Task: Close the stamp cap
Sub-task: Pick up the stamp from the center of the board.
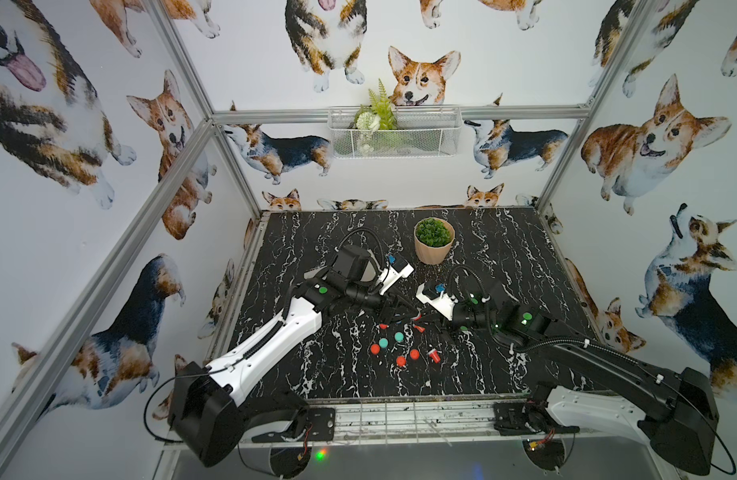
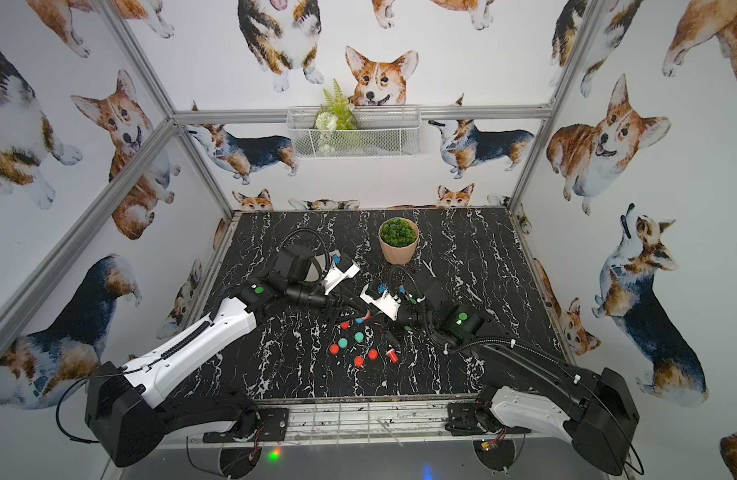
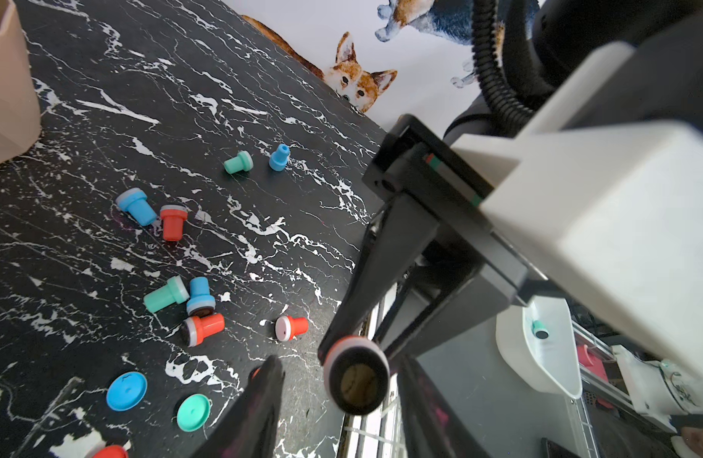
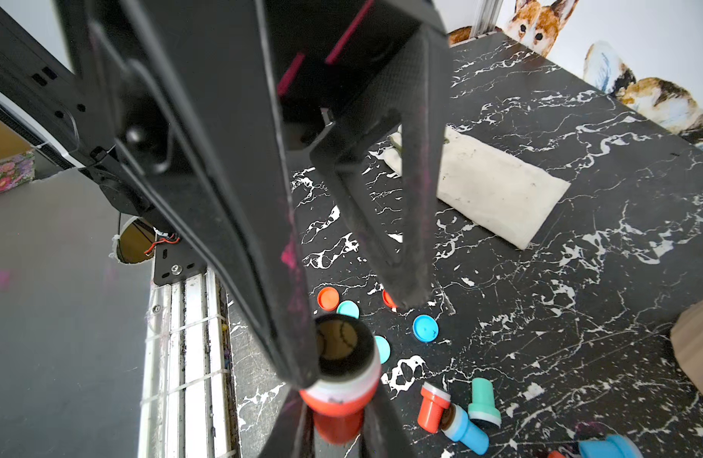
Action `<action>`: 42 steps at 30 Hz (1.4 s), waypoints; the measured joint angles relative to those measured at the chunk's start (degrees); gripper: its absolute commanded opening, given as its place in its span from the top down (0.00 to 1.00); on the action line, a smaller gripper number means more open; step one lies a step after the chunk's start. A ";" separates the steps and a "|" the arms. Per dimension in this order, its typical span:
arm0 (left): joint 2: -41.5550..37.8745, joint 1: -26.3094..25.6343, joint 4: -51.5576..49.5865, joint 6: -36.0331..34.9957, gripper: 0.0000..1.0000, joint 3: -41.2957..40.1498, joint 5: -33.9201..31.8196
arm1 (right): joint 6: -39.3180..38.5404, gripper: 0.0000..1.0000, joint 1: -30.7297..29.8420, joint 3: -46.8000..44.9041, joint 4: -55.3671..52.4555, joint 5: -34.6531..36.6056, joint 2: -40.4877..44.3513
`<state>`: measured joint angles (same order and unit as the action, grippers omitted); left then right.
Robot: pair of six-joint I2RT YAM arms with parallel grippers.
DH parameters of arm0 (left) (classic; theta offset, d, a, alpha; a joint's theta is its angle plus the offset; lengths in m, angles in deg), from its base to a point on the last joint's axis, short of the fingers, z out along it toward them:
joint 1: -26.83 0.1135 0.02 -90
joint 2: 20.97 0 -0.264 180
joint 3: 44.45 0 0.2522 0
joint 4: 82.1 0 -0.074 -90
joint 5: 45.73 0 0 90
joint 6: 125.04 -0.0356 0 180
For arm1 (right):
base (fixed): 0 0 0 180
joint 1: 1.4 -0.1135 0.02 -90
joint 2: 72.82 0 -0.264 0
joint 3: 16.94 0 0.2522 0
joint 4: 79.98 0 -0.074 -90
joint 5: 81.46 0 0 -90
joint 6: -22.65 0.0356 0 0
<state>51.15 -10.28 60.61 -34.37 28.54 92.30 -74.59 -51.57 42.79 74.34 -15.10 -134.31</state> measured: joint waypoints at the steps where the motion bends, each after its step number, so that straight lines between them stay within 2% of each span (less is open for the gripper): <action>1: 0.02 -0.07 0.02 -0.07 0.53 0.04 0.07 | 0.00 0.99 -0.09 0.04 0.11 -0.22 -0.11; 13: 2.51 -1.46 -1.77 -1.60 0.64 1.81 0.79 | 0.20 1.00 -0.59 0.39 0.59 -0.33 -0.39; 20: 3.26 -1.66 -2.93 -2.14 0.62 2.73 1.42 | 0.20 1.00 -0.83 0.37 0.00 0.33 0.28; 26: 3.98 -1.77 -2.89 -1.88 0.59 3.50 1.95 | -0.37 1.00 -1.60 -0.50 -0.46 4.09 3.15; 36: 6.29 -1.64 -2.93 1.68 0.56 4.09 4.28 | -2.93 1.00 -2.36 -0.37 -2.25 8.55 3.85; 42: 6.84 -1.57 -1.62 9.70 0.54 4.61 2.54 | -6.47 1.00 -3.48 1.38 -4.85 13.51 3.82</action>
<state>57.99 -11.85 58.99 -24.67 33.15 94.83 -81.06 -55.05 44.17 69.49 -1.59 -130.49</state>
